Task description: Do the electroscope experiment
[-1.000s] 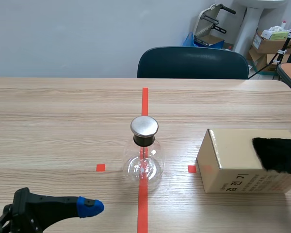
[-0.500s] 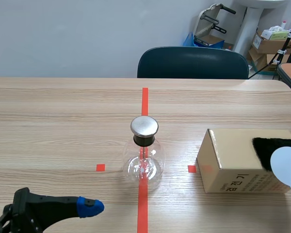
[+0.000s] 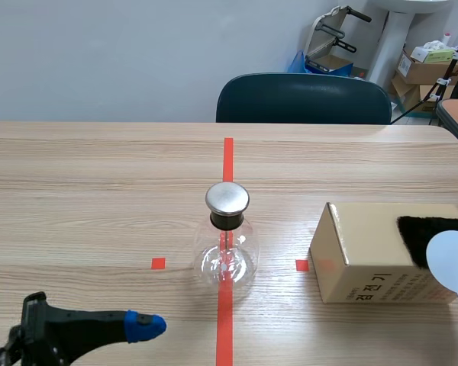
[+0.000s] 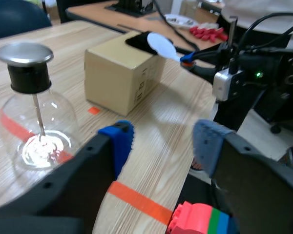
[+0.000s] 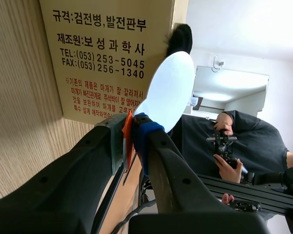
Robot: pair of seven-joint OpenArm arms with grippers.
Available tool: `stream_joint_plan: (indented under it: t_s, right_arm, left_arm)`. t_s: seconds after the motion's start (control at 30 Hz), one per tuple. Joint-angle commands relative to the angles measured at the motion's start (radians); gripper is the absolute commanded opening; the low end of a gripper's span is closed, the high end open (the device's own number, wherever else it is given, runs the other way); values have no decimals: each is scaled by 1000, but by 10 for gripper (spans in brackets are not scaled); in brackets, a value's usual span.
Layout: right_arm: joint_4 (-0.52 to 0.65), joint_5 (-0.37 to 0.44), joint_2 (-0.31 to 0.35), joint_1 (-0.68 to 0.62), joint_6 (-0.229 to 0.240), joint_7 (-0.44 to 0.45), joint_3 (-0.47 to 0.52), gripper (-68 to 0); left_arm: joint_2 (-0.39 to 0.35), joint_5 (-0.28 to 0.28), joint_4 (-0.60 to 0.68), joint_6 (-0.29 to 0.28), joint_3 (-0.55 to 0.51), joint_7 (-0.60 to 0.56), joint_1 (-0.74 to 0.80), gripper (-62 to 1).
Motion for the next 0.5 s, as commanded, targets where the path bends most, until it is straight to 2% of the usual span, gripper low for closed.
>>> stream_joint_plan:
  t_s: [0.0, 0.17, 0.33, 0.47]
  right_arm:
    - [9, 6, 5, -4, -41, -2, 3, -656]
    - [9, 6, 5, -2, -46, -1, 3, -656]
    - [9, 6, 5, -2, -46, 6, 3, -656]
    - [9, 6, 5, -2, -46, 11, 3, -656]
  left_arm:
    - [25, -4, 10, 0, 6, -3, -14, -404]
    - [55, -5, -16, 5, 6, 25, -57, -482]
    - [85, -5, -53, 8, 6, 29, -116, -525]
    - [128, -5, -93, 9, 6, 82, -171, -549]
